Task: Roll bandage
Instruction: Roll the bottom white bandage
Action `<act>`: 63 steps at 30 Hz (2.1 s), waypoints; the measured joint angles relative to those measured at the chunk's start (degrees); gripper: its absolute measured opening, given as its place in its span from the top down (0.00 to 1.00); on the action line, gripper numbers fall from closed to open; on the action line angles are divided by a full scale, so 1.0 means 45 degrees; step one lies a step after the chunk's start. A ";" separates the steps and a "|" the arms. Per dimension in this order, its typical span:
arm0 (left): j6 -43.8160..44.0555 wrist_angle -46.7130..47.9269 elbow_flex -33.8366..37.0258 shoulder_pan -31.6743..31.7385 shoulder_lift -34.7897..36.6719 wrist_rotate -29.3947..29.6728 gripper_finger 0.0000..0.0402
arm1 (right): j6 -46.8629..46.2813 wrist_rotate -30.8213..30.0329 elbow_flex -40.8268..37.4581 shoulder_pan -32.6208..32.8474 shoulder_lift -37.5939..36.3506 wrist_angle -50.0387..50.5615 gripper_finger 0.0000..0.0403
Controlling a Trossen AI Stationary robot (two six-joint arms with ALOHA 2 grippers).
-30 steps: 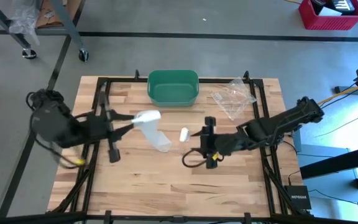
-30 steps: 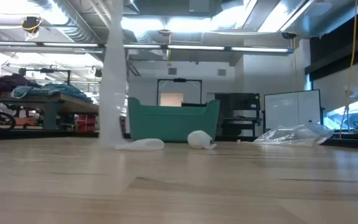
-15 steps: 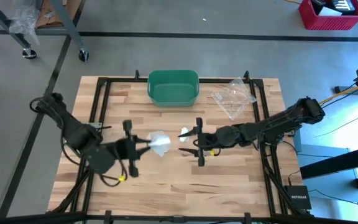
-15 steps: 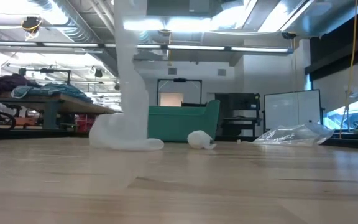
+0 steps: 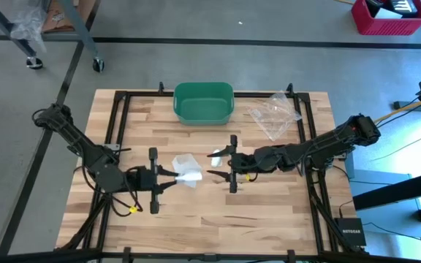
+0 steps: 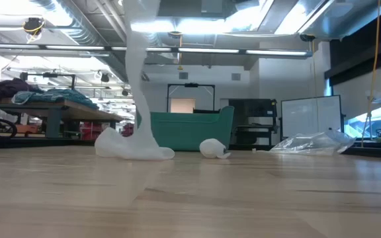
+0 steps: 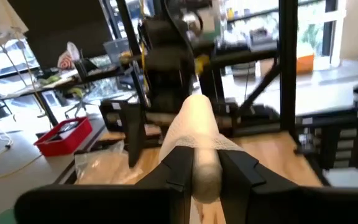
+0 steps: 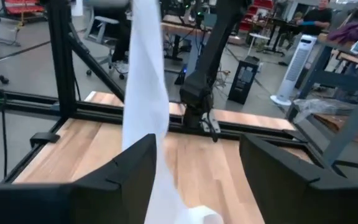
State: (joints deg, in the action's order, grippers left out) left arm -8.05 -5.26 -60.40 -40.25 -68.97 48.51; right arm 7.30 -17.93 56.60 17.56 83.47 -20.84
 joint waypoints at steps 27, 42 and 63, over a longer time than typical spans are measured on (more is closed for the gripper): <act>-0.1593 -0.1638 -0.0160 -0.0515 0.0000 0.0048 0.89 | -0.1567 0.2787 0.0163 0.0009 0.3465 -0.4997 0.33; -0.1794 -0.1679 -0.0160 -0.0464 -0.0102 0.0010 0.89 | -0.0971 0.0051 0.2511 0.0013 0.5675 -0.4213 0.47; -0.3046 -0.3929 -0.0165 -0.1358 -0.0083 -0.0118 0.89 | 0.2083 0.0344 0.2511 0.1127 0.3216 0.0242 0.98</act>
State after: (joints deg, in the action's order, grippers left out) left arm -21.76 -22.94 -61.14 -46.37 -69.34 47.98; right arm 16.67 -16.38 67.90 22.64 97.95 -19.75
